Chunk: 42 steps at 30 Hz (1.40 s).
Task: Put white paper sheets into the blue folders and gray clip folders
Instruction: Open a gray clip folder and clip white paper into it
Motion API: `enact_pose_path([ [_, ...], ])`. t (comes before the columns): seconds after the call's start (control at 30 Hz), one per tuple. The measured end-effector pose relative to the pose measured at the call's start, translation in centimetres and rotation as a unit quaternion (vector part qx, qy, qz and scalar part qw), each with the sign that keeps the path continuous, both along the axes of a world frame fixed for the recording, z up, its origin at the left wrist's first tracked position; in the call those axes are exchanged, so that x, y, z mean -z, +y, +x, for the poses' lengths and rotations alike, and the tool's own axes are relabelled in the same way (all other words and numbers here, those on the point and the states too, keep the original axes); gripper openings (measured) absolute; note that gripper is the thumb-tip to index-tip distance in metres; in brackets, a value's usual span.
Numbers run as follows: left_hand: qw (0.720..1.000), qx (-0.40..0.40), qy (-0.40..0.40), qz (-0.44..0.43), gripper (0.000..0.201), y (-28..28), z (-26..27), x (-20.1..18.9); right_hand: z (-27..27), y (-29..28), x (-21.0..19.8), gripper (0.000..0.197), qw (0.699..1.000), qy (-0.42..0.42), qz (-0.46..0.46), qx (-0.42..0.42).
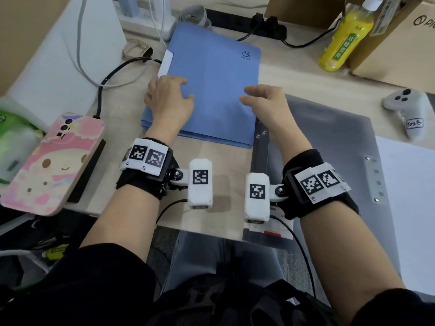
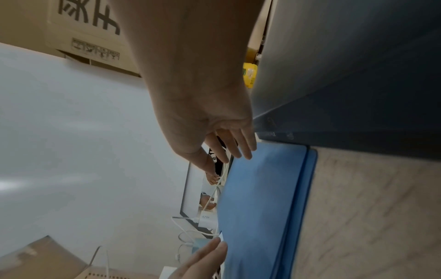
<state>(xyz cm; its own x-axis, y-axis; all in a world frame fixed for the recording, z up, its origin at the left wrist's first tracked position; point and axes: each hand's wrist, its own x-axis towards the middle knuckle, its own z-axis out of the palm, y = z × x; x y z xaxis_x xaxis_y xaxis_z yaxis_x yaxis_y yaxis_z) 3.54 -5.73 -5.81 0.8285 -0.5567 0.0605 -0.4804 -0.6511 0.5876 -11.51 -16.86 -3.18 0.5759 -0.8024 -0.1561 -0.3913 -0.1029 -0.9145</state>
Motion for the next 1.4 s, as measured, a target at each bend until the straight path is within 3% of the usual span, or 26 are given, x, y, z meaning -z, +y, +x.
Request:
enact_pose_path([
  [0.13,0.998,0.045,-0.002,-0.031,0.042,0.4,-2.8,-0.5,-2.3,1.1,-0.5,0.026,0.999,-0.032,0.026,0.01],
  [0.3,0.991,0.1,0.058,-0.074,0.038,1.1,-7.6,-1.5,-5.6,2.7,-1.2,0.019,0.997,-0.066,0.036,0.019],
  [0.67,0.979,0.173,0.097,-0.042,0.038,1.8,-17.8,-2.2,-14.1,4.8,-1.0,0.012,0.994,-0.053,-0.027,0.096],
  [0.8,0.982,0.181,0.062,-0.003,0.046,1.7,-20.1,-2.0,-17.2,4.5,-0.8,0.012,0.986,-0.017,-0.063,0.152],
  [0.97,0.98,0.178,0.081,0.043,0.058,1.2,-22.2,-1.3,-21.7,3.6,-0.7,0.034,0.969,0.104,-0.137,0.175],
  [1.13,0.984,0.148,0.083,0.053,0.061,0.9,-23.3,-0.6,-26.5,2.6,0.2,0.046,0.949,0.188,-0.088,0.236],
  [1.2,0.986,0.132,0.088,0.043,0.057,1.0,-23.3,-0.5,-27.4,2.5,0.6,0.037,0.953,0.18,-0.06,0.237],
  [1.27,0.989,0.117,0.086,0.018,0.051,1.0,-23.5,-0.6,-27.7,2.6,0.9,0.016,0.959,0.14,-0.036,0.243],
  [1.3,0.991,0.108,0.085,-0.003,0.048,1.0,-23.5,-0.7,-27.7,2.7,1.0,0.019,0.963,0.114,-0.024,0.244],
  [1.4,0.991,0.077,0.089,-0.068,0.044,1.1,-23.7,-1.1,-28.1,2.9,1.2,0.052,0.963,0.052,0.004,0.265],
])
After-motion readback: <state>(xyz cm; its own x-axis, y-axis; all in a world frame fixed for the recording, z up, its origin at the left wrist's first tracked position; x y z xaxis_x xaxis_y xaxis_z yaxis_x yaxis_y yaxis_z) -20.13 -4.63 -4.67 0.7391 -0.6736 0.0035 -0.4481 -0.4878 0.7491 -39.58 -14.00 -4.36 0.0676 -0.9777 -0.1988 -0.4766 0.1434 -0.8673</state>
